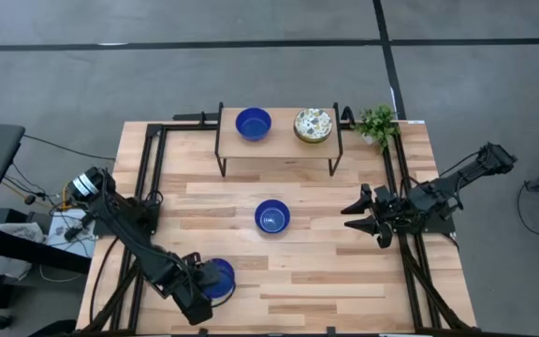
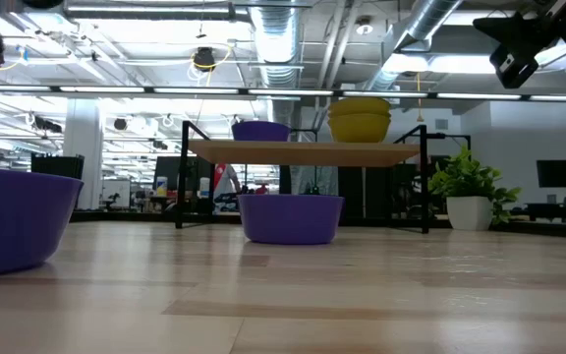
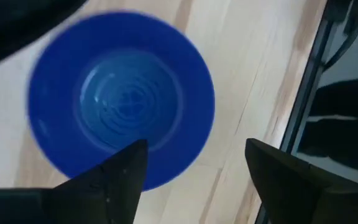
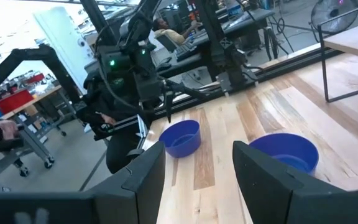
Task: Pick & Place Mini bowls
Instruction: Stack the bottom blue bowl on top of the other blue bowl on the shelf
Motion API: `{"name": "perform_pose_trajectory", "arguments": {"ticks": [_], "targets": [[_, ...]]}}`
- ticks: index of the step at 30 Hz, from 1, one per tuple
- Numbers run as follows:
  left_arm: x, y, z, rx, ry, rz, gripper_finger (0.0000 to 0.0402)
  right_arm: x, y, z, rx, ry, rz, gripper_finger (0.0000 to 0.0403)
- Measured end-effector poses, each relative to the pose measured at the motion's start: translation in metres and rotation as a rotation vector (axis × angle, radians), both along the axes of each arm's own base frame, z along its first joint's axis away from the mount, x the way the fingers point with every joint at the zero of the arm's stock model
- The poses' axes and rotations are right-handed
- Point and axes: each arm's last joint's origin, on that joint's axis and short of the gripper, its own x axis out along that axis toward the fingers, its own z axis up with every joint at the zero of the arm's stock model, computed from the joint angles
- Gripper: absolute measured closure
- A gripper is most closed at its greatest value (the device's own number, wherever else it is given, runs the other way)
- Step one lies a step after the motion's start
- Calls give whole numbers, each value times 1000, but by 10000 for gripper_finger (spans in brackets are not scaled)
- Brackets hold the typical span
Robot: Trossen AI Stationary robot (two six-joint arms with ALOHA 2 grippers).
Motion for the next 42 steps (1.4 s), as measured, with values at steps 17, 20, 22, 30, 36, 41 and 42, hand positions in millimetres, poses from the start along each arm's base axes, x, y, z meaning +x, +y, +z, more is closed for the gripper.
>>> {"name": "perform_pose_trajectory", "arguments": {"ticks": [17, 20, 22, 30, 36, 41, 42], "targets": [[8, -17, -31, 44, 81, -47, 132, 1, -1, 0, -1, 1, -10, 225], [10, -19, -36, 59, 89, -58, 133, 1, -1, 0, -1, 1, -10, 226], [11, -20, -41, 68, 98, -58, 133, 1, -1, 0, -1, 1, -10, 227], [13, -22, -46, 76, 105, -58, 133, 1, -1, 0, -1, 1, -10, 225], [13, -22, -46, 75, 104, -58, 171, 1, -1, 0, -1, 2, -10, 227], [13, -22, -46, 67, 110, -63, 266, 1, -1, 0, -1, 2, -10, 225], [13, -23, -46, 61, 115, -67, 289, 1, -1, 0, -1, 2, -10, 225]]}}
